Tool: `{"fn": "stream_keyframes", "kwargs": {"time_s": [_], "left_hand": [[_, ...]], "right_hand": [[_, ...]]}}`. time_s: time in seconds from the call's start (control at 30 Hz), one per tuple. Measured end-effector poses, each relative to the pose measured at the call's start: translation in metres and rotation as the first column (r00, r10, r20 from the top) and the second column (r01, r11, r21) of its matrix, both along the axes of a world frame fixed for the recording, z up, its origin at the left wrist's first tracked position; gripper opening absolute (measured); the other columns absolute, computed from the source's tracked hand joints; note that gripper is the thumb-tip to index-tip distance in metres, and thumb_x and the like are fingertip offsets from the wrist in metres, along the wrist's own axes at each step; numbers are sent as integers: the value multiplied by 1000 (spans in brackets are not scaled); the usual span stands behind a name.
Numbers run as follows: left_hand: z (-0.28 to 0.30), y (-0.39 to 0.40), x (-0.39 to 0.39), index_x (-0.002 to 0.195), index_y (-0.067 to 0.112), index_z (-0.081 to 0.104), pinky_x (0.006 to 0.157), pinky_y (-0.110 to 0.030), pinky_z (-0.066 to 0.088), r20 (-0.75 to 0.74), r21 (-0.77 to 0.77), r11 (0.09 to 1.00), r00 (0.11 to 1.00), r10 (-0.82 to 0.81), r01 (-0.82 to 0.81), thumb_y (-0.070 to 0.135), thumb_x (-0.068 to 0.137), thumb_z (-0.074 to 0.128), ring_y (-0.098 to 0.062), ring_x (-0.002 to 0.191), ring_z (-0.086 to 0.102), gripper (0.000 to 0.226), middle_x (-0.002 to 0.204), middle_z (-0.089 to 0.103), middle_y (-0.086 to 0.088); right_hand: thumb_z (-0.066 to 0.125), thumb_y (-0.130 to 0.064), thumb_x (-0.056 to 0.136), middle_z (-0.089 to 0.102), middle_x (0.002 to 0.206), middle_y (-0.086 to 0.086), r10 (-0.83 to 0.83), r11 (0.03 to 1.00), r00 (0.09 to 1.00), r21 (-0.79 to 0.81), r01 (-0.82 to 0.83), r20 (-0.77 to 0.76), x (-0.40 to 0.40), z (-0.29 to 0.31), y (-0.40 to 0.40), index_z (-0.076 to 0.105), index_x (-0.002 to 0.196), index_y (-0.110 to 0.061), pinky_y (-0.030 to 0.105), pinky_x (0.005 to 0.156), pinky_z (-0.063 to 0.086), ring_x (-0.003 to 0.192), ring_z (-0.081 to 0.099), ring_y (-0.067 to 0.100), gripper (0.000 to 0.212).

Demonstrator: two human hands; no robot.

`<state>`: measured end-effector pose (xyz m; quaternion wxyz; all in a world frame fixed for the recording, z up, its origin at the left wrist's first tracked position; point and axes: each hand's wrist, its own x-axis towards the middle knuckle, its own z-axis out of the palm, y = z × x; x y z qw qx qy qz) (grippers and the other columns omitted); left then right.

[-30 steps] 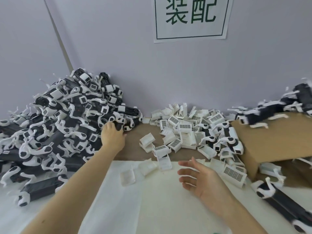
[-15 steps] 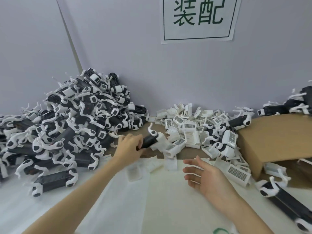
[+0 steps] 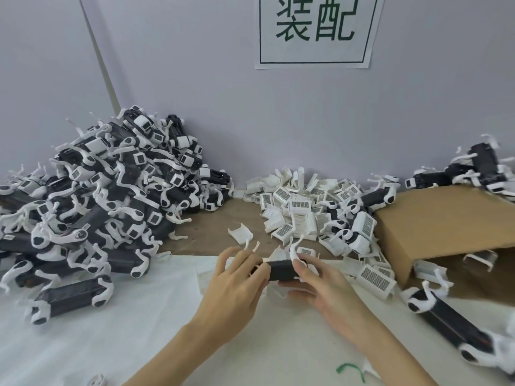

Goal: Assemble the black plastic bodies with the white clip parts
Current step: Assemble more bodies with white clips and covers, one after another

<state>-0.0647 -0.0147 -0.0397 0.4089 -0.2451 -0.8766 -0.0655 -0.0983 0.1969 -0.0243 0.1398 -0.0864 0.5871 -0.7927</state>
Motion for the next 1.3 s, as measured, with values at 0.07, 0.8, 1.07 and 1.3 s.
{"fn": "stream_keyframes", "kwargs": {"time_s": [0.07, 0.8, 1.07, 1.3], "left_hand": [[-4, -1, 4, 96, 16, 61, 113, -39, 33, -7, 10, 1000, 1000, -17, 17, 12, 100, 60, -26, 121, 61, 6, 127, 65, 0], [2, 14, 17, 105, -1, 68, 81, -40, 48, 194, 957, -42, 740, -644, -288, 58, 89, 72, -27, 84, 65, 61, 100, 73, -20], [1, 10, 15, 131, 19, 70, 92, -40, 53, 126, 975, -19, 625, -770, -220, 40, 91, 78, -30, 97, 66, 46, 125, 72, -14], [-4, 12, 15, 128, 23, 67, 101, -41, 55, 106, 988, 44, 452, -886, -146, -18, 75, 60, -31, 113, 65, 67, 152, 57, 1]], "right_hand": [[77, -35, 88, 75, 119, 18, -3, 1000, 999, 9, 4, -36, 0, 2, 1, 63, 136, -8, 33, 81, 59, 107, 74, 40, 57], [72, -29, 92, 76, 122, 13, -36, 933, 971, -340, 117, 235, 43, -3, -45, 65, 131, -5, 34, 92, 53, 114, 73, 28, 46], [71, -18, 90, 69, 133, 18, 58, 945, 989, -326, -11, 134, 19, 5, -10, 61, 139, -13, 40, 98, 58, 117, 71, 34, 50], [50, -52, 103, 70, 123, 21, 153, 920, 955, -390, -44, 255, 2, 10, 19, 60, 138, -4, 38, 68, 62, 94, 73, 37, 60]]}}
